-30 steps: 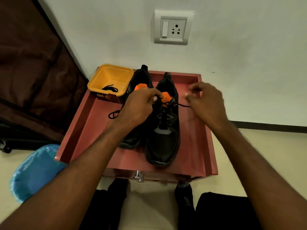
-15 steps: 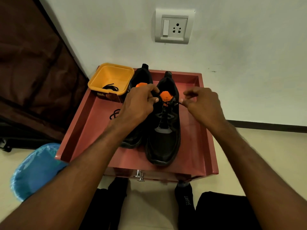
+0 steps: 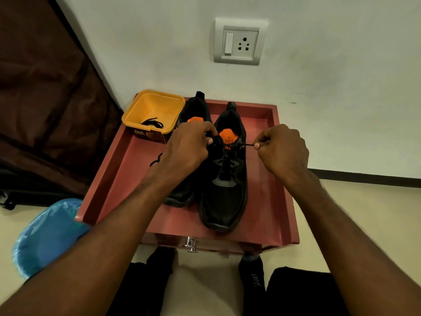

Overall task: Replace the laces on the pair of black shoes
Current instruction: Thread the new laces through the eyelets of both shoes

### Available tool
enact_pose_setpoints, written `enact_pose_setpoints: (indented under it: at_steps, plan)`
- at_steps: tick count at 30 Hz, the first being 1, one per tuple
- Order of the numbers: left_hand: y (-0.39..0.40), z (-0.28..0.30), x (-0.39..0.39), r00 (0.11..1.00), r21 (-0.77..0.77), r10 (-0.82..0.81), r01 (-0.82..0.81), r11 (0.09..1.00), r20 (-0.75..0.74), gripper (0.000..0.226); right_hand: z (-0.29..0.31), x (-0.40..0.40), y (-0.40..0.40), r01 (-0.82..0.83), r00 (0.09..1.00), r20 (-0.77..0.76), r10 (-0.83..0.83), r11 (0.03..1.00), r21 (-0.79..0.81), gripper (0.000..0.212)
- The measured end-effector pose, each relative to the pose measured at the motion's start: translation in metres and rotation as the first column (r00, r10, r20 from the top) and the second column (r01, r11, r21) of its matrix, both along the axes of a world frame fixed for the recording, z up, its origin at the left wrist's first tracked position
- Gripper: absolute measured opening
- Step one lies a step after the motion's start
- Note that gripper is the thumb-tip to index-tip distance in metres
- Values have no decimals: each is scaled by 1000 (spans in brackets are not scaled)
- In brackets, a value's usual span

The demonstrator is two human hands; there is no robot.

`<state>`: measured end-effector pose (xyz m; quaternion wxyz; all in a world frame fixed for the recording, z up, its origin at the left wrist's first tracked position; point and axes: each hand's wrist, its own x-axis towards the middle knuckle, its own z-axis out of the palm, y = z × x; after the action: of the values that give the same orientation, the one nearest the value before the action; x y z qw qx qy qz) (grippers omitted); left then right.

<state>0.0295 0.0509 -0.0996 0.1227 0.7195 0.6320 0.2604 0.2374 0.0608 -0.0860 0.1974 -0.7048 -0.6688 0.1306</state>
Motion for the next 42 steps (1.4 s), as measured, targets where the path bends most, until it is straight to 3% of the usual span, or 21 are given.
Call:
enact_pose_setpoints:
  at_steps: [3,5,8,10,18,22,26,30,35,42]
  plan:
    - [-1,0,-1,999,-14,27,-27,1000,-20,20,-1,1,1,-70,997,-27,69,997,-34,11]
    - [-3,0,-4,999,-1,43,-43,999,13,15,2,3,0,-171,968,-202,149,980,-98,12]
    - [-7,3,-6,995,24,43,-45,999,88,13,16,6,-3,-282,837,-529,142,939,-194,16]
    - [-9,5,-4,995,40,23,-27,999,95,12,23,6,-5,-352,791,-596,138,899,-260,16]
    - [-13,5,1,993,-60,-113,111,992,-27,35,18,0,-11,-436,846,-467,257,837,-331,19]
    - [-14,13,6,997,-30,4,-2,1000,82,12,28,6,-14,-480,791,-572,219,801,-358,21]
    - [-17,14,10,995,-130,27,-14,991,94,45,25,3,-16,-528,747,-597,292,806,-267,23]
    - [-18,15,10,973,-189,37,7,982,226,59,19,-3,-16,-571,730,-574,371,793,-213,28]
    - [-18,20,5,957,-250,33,43,967,290,38,9,-10,-13,-582,730,-550,406,790,-190,33]
    - [-19,24,4,928,-351,98,38,935,360,36,9,-14,-15,-514,773,-519,364,840,-176,29]
